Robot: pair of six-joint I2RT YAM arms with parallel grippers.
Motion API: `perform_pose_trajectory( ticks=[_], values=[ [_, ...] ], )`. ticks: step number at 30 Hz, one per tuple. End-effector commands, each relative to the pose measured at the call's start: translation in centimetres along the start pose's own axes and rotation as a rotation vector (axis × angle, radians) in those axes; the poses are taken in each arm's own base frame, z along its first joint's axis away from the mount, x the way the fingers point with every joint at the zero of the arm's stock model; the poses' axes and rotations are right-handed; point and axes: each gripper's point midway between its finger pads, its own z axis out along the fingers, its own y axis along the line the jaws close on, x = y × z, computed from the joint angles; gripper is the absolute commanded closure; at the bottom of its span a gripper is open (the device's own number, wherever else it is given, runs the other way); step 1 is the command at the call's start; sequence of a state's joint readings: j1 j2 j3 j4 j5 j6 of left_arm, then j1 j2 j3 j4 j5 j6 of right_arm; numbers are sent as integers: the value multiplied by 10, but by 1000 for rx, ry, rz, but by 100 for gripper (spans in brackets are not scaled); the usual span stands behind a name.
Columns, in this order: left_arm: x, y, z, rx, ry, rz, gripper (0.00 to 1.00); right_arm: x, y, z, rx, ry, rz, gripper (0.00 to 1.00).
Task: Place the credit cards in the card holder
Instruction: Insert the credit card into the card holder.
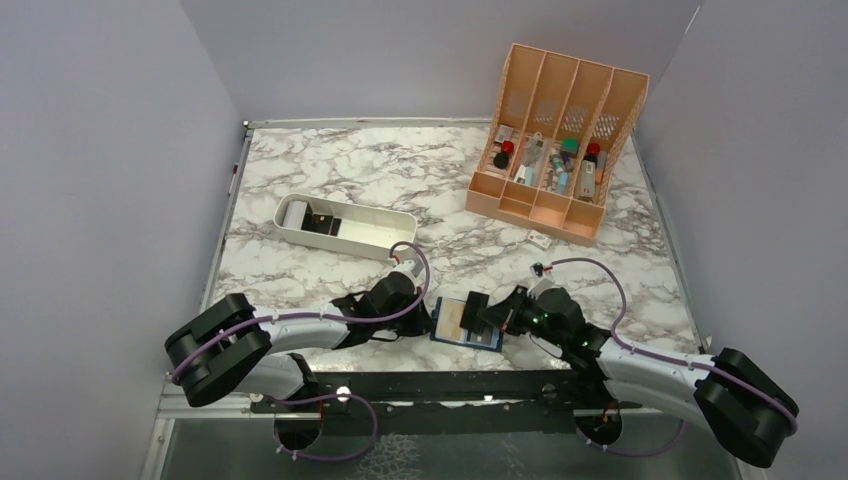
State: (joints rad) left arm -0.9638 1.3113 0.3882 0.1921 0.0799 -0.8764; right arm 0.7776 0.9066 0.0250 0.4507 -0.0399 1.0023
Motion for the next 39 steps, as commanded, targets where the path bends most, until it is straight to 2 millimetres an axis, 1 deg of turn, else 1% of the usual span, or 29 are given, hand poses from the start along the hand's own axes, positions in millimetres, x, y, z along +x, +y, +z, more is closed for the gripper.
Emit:
perform_pose_trajectory(
  ticks=[1,10,17,23,28,34,39],
  values=[
    [4,6,1,-32,2,-1,100,15,-14,-5,18,41,15,99],
    [6,7,1,-39,-3,-13,100,15,-12,-3,20,48,44,99],
    [8,8,2,-43,0,-13,100,24,-18,-3,45,80,97,99],
    [9,7,2,-46,0,-16,100,26,-25,-3,69,89,67,99],
    [9,8,2,-50,-1,-13,100,31,-22,-5,53,125,34,99],
    [9,9,2,-52,-2,-14,100,38,-12,-6,23,180,52,99],
    [9,7,1,-47,-4,-18,100,40,-14,-1,42,195,66,99]
  ],
)
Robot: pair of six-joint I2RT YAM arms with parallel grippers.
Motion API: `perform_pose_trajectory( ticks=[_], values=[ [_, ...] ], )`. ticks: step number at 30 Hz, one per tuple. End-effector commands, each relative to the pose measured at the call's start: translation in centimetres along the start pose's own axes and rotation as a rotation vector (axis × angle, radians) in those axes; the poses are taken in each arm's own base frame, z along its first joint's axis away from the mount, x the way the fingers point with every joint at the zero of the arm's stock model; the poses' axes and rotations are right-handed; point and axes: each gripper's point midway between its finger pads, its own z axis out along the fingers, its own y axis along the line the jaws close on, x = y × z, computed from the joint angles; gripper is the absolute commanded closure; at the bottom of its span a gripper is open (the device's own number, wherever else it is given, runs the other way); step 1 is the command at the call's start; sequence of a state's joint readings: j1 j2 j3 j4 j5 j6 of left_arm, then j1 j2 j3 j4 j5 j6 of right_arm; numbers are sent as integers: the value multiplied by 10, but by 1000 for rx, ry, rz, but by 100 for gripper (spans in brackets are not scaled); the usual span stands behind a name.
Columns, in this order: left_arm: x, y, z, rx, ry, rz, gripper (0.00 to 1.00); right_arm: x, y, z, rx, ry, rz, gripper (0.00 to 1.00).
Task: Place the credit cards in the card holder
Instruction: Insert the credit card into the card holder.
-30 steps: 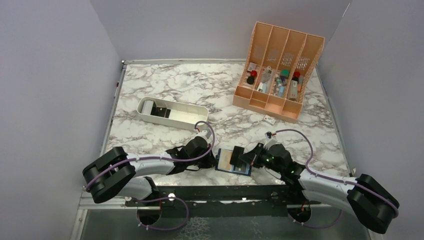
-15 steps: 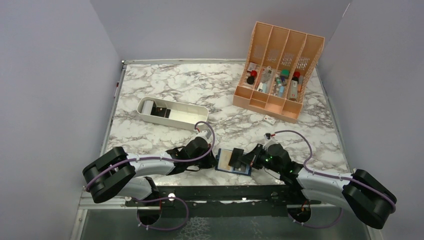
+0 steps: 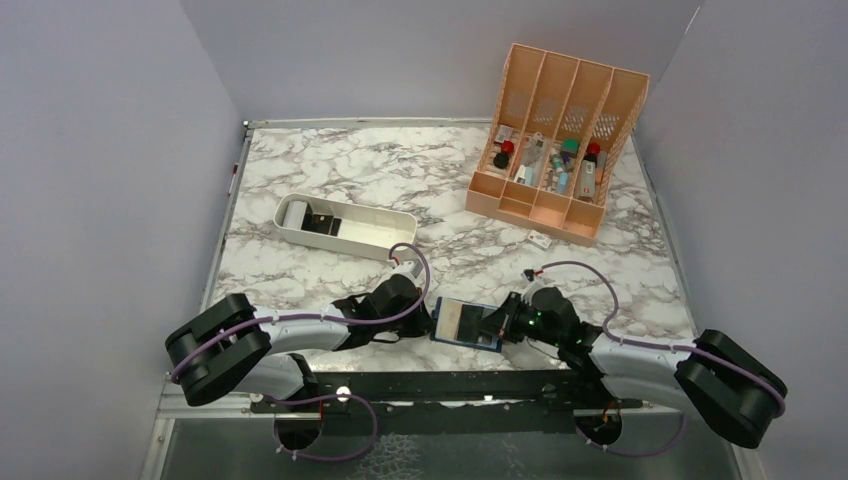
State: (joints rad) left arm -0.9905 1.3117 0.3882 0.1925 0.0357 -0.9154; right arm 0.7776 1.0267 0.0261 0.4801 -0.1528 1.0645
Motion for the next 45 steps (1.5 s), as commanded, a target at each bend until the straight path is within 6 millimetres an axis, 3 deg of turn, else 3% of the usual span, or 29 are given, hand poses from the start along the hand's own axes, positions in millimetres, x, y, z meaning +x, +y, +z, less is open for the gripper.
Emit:
perform_pose_trajectory(
  ticks=[1,13,18,23,38,42,45],
  values=[
    [8,9,0,-31,14,4,100,11,-8,1,25,52,2,99],
    [11,8,0,-31,17,3,100,7,-1,9,20,66,-35,96],
    [12,10,1,-38,20,4,100,18,-16,0,79,99,5,98],
    [13,10,1,-40,20,6,100,17,-34,-6,182,75,55,99],
    [12,5,0,-24,23,13,100,21,-16,10,126,161,-25,98],
    [12,3,-1,-19,20,17,100,11,-17,16,179,158,-81,91],
    [13,3,-2,-20,19,14,100,2,-24,17,285,163,-119,77]
  ],
)
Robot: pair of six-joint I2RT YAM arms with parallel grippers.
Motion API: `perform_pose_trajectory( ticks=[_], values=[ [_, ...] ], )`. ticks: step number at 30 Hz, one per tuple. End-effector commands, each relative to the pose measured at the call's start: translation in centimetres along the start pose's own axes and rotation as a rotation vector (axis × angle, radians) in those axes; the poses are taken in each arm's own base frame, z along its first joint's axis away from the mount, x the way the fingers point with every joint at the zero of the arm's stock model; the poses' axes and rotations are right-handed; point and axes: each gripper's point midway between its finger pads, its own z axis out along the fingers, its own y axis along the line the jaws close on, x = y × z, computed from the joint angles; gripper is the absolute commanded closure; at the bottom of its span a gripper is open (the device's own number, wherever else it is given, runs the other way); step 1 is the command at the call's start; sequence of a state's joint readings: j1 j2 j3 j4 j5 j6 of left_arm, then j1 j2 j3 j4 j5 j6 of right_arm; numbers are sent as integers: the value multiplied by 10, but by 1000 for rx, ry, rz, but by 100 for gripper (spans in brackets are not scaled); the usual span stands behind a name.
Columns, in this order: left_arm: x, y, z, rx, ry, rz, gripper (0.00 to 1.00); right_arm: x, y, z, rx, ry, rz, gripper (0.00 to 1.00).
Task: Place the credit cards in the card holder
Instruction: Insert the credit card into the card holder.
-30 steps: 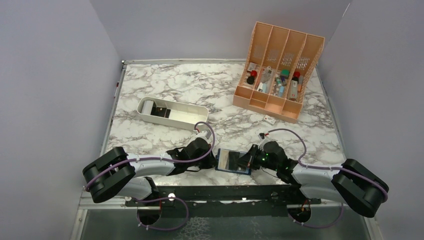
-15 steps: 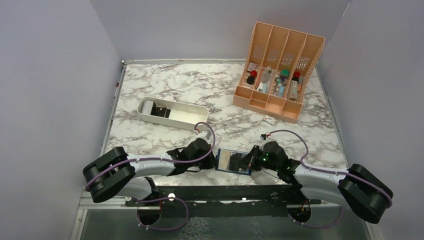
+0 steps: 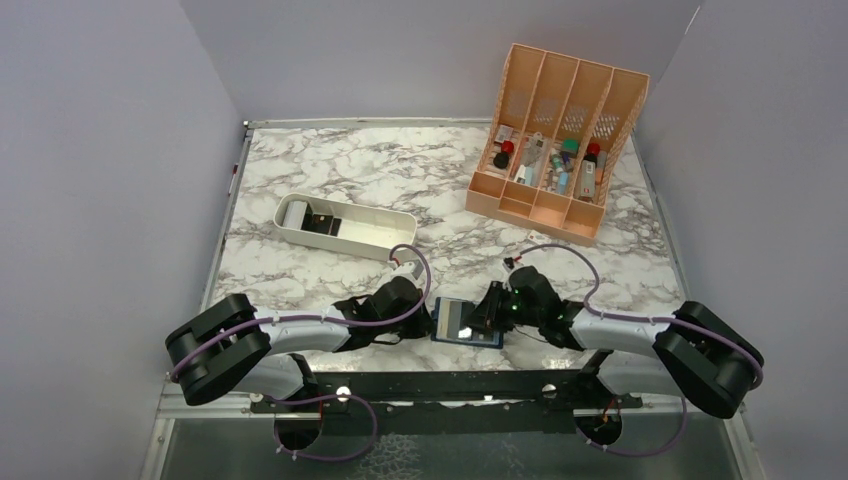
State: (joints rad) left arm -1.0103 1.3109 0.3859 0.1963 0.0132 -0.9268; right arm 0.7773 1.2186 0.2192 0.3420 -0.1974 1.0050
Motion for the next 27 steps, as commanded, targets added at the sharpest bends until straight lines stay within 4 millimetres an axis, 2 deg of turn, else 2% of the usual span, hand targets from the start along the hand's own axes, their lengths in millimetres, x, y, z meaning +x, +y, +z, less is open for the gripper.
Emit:
perform_pose_trajectory(
  ticks=[1,3,7,12,18,21,25,27],
  values=[
    [11,4,-2,-13,25,11,100,6,-36,-4,226,68,-70,72],
    [13,2,-2,-9,26,11,100,12,-45,-10,266,91,-60,64],
    [15,0,-1,-4,28,10,100,16,-55,-18,297,86,-62,59],
    [18,-2,0,1,36,15,100,7,-42,-19,274,73,-83,59],
    [19,0,-1,0,33,7,100,-9,-37,-26,331,36,-121,55],
    [16,-3,-4,9,16,2,100,-18,-31,-32,331,9,-142,56],
    [11,-7,-7,23,-3,0,100,-24,-22,-34,311,-9,-164,64],
    [6,-16,-8,59,-19,5,95,-24,-19,-33,297,-7,-164,68]
  ],
)
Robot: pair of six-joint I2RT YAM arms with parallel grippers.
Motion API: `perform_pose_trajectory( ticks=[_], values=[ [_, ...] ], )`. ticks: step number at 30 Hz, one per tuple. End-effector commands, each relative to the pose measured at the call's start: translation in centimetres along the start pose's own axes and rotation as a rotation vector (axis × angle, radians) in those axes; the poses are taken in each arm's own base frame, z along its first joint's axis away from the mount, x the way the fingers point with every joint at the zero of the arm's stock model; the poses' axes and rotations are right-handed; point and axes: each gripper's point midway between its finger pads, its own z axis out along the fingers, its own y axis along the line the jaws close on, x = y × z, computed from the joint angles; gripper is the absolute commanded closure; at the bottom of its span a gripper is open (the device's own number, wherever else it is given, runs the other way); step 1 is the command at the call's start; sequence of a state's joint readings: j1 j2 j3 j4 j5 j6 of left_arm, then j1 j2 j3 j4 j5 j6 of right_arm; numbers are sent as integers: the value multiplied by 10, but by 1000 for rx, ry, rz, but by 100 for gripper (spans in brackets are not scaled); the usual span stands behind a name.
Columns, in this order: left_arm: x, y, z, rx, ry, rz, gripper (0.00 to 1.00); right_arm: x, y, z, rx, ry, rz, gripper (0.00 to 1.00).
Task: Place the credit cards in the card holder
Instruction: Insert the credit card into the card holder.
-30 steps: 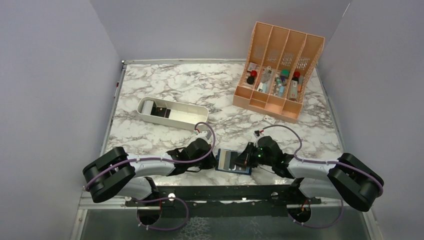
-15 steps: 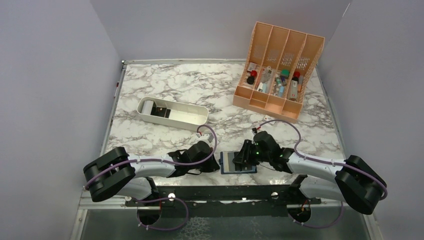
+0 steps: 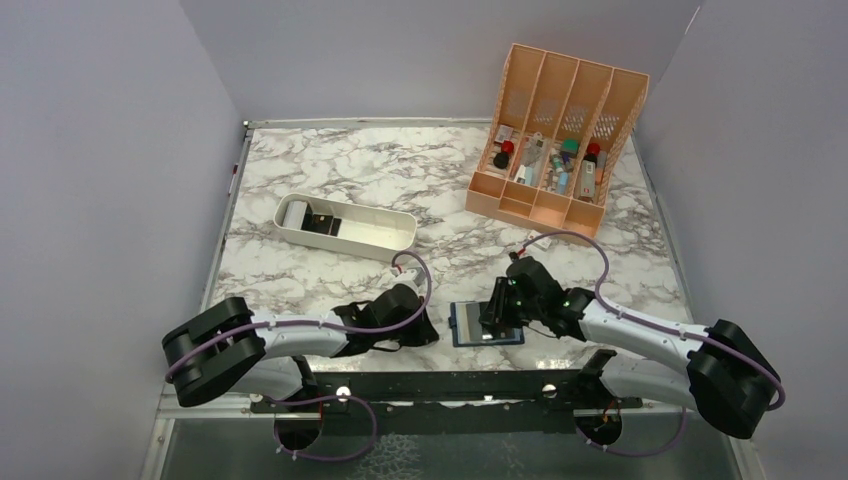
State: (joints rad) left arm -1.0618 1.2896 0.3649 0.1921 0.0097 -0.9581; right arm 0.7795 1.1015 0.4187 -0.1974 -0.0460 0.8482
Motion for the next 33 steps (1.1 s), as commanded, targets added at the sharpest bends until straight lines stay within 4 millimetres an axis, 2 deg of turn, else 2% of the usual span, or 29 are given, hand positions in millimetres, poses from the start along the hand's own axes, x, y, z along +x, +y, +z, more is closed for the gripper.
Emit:
perform_pose_trajectory(
  ticks=[1,4,9,17,21,29,33],
  values=[
    [-13,-17,-4,66,-60,8,91,-7,0,-4,22,-18,-35,70],
    [-20,-28,-6,108,-84,3,83,-6,1,-3,18,-10,-37,71],
    [-29,-34,-4,105,-107,17,74,-12,-7,-8,77,-32,-37,57],
    [-40,-40,1,99,-143,46,66,-11,5,-5,8,-22,-69,60],
    [-38,-36,6,82,-132,46,68,-10,6,2,8,-6,-68,59],
    [-30,-30,16,64,-96,53,83,-3,20,11,-78,32,-72,55],
    [-26,-32,20,72,-65,64,86,-1,29,12,-142,35,-70,55]
  ],
)
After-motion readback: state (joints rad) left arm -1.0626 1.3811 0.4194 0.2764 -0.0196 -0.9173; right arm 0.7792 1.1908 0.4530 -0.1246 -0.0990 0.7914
